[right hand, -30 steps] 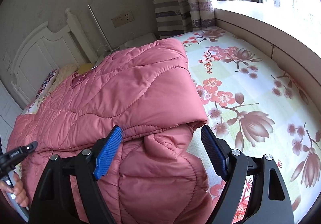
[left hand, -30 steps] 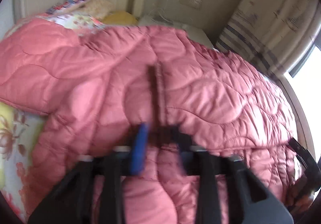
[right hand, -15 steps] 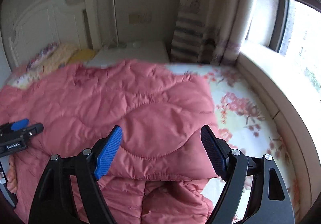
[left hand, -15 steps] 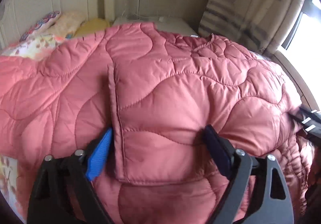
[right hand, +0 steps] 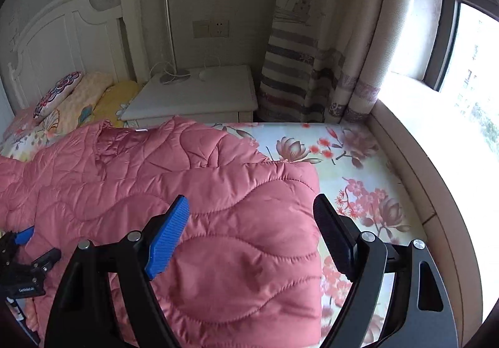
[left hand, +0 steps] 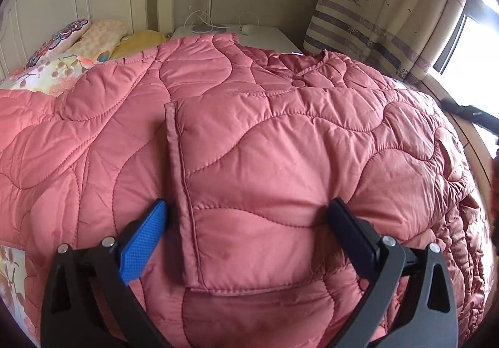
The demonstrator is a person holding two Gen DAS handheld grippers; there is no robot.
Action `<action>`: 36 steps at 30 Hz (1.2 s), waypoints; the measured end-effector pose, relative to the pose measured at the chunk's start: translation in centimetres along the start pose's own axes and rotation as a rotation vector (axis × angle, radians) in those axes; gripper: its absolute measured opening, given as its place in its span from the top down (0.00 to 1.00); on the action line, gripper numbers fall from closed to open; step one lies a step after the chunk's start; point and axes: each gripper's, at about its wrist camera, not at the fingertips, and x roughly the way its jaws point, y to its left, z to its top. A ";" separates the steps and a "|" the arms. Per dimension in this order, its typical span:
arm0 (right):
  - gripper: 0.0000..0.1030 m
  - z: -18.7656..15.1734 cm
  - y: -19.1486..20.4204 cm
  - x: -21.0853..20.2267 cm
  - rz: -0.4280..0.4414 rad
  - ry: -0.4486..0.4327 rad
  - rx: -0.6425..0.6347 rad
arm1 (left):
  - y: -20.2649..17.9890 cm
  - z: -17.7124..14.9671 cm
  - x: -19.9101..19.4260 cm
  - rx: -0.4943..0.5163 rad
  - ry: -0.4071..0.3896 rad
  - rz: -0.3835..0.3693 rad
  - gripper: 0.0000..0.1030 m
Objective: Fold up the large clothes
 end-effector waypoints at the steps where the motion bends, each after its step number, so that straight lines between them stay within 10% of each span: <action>1: 0.23 0.2 -0.4 1.8 0.001 0.048 0.020 | 0.0 0.0 -0.1 -0.001 -0.001 -0.002 0.02; 4: 0.23 -1.4 -1.8 6.3 0.019 0.191 0.061 | 0.2 0.0 -0.2 -0.006 -0.004 -0.012 0.02; 13: 0.20 2.6 -0.8 3.3 -0.031 0.051 0.038 | 0.1 0.0 -0.1 -0.004 -0.005 -0.009 0.02; 18: 0.08 1.1 -1.9 9.1 -0.050 0.215 0.094 | 0.4 0.0 -0.2 -0.015 -0.011 -0.023 0.02; 27: 0.07 -2.3 2.1 -1.5 0.030 0.031 0.026 | 0.3 0.0 -0.2 -0.014 -0.011 -0.021 0.02; 36: 0.05 -7.1 6.3 -0.5 0.077 0.135 -0.085 | 0.5 -0.1 -0.3 -0.022 -0.014 -0.028 0.02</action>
